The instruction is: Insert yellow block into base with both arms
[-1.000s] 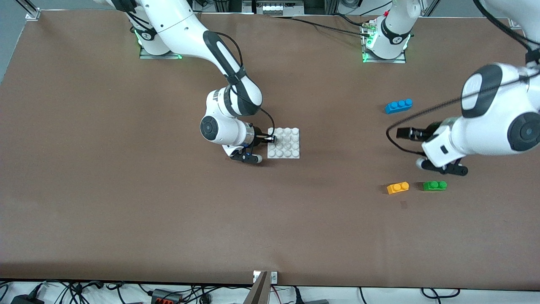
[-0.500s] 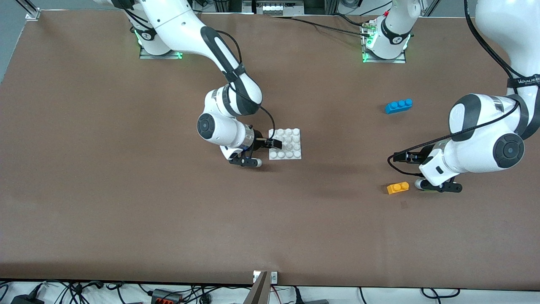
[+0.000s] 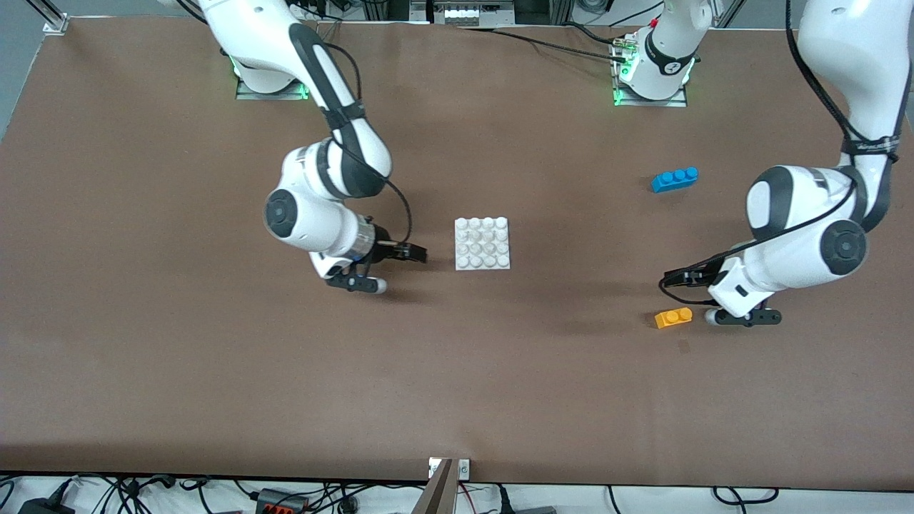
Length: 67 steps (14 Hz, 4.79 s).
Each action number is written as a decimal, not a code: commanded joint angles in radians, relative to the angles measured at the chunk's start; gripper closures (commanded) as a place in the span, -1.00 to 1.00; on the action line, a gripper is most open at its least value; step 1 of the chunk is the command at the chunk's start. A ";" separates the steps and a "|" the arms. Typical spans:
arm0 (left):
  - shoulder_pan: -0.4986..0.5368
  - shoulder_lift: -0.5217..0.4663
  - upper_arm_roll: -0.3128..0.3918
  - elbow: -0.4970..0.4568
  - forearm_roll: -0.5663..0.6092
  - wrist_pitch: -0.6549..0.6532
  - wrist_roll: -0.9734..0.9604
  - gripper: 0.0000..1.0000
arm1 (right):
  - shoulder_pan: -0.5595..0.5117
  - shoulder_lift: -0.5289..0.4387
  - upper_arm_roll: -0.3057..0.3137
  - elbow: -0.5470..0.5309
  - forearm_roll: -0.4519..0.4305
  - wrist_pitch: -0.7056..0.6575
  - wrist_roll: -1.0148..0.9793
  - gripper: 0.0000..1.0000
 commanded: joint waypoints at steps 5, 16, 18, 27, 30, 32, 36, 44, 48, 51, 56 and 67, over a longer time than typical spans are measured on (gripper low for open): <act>-0.074 0.015 0.089 -0.030 0.043 0.115 -0.056 -1.00 | 0.001 -0.153 -0.173 0.088 -0.477 -0.431 -0.198 -1.00; -0.061 0.184 0.092 0.128 0.038 0.120 -0.073 -1.00 | -0.453 -0.442 0.002 0.240 -0.541 -0.935 -0.336 -1.00; -0.064 0.201 0.092 0.133 0.045 0.122 -0.070 -1.00 | -0.649 -0.509 0.261 0.175 -0.680 -0.885 -0.327 -1.00; -0.070 0.270 0.098 0.196 0.048 0.132 -0.057 -1.00 | -0.886 -0.680 0.403 -0.004 -0.621 -0.555 -0.306 -1.00; -0.074 0.270 0.101 0.194 0.058 0.174 -0.060 -1.00 | -0.825 -0.695 0.339 -0.001 -0.629 -0.591 -0.211 -1.00; -0.074 0.271 0.109 0.194 0.075 0.174 -0.060 -1.00 | -0.805 -0.672 0.302 0.012 -0.620 -0.619 -0.168 -1.00; -0.075 0.282 0.109 0.191 0.077 0.175 -0.059 -1.00 | -0.763 -0.575 0.300 0.121 -0.632 -0.622 -0.166 -1.00; -0.077 0.287 0.109 0.185 0.120 0.175 -0.057 -0.86 | -0.794 -0.575 0.310 0.113 -0.633 -0.627 -0.166 -1.00; -0.075 0.288 0.109 0.184 0.127 0.174 -0.059 -0.66 | -0.796 -0.572 0.310 0.113 -0.632 -0.621 -0.166 -1.00; -0.075 0.288 0.109 0.181 0.127 0.172 -0.059 -0.61 | -0.797 -0.571 0.308 0.113 -0.626 -0.625 -0.165 -1.00; -0.075 0.288 0.109 0.176 0.127 0.163 -0.062 -0.61 | -0.796 -0.566 0.310 0.114 -0.621 -0.622 -0.163 -1.00; -0.072 0.270 0.098 0.167 0.115 0.102 -0.065 -0.61 | -0.799 -0.563 0.308 0.116 -0.618 -0.616 -0.165 -1.00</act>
